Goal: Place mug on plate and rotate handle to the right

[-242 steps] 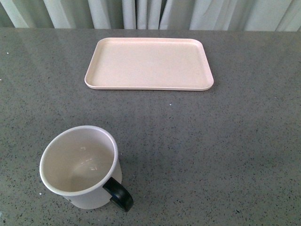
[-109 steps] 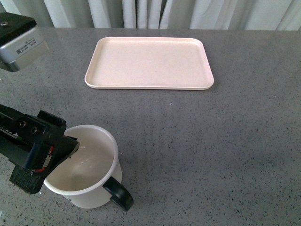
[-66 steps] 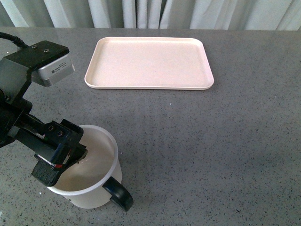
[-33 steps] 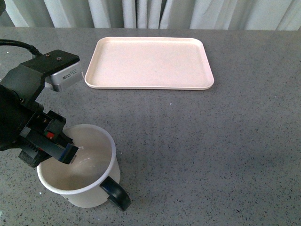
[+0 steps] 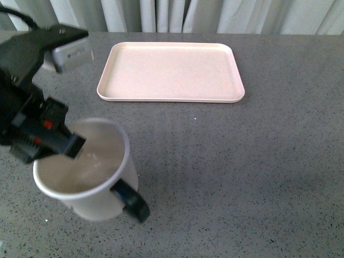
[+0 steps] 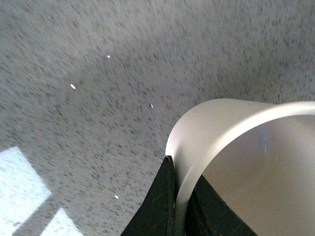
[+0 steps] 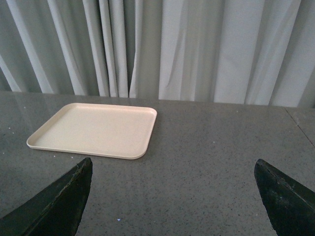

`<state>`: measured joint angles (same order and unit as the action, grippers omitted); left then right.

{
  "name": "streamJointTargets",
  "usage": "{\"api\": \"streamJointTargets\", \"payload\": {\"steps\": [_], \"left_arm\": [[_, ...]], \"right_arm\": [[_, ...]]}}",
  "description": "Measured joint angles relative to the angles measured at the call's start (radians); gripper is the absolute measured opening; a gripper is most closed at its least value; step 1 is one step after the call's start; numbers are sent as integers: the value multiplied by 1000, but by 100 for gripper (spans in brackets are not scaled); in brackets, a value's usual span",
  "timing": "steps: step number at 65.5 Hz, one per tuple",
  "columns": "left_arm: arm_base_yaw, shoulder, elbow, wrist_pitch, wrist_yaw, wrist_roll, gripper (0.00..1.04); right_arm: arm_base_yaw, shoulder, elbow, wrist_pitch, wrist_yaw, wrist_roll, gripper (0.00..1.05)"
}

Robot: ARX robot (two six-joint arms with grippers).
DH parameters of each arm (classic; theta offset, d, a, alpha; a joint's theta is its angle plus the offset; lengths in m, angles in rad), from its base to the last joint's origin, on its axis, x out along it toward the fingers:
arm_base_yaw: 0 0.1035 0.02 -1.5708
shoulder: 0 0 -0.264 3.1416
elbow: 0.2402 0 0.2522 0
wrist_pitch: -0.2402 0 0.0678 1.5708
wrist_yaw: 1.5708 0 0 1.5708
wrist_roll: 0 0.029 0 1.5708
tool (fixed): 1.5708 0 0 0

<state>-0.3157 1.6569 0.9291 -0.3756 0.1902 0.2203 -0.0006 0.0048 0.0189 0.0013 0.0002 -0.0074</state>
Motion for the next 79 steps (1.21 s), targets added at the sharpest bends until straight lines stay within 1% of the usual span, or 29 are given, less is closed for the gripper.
{"api": "streamJointTargets", "payload": {"steps": [18,29,43,53,79], "left_arm": [[-21,164,297,-62,-22,6,2],[-50,346,554,-132,-31,19,2],[-59,517,806,-214,-23,28,2],[-57,616,961,-277,-29,42,2],[-48,810,1279,-427,-33,87,2]], "right_arm": [[0,0,0,0,0,0,96],[0,0,0,0,0,0,96],[0,0,0,0,0,0,96],[0,0,0,0,0,0,96],[0,0,0,0,0,0,96]]}}
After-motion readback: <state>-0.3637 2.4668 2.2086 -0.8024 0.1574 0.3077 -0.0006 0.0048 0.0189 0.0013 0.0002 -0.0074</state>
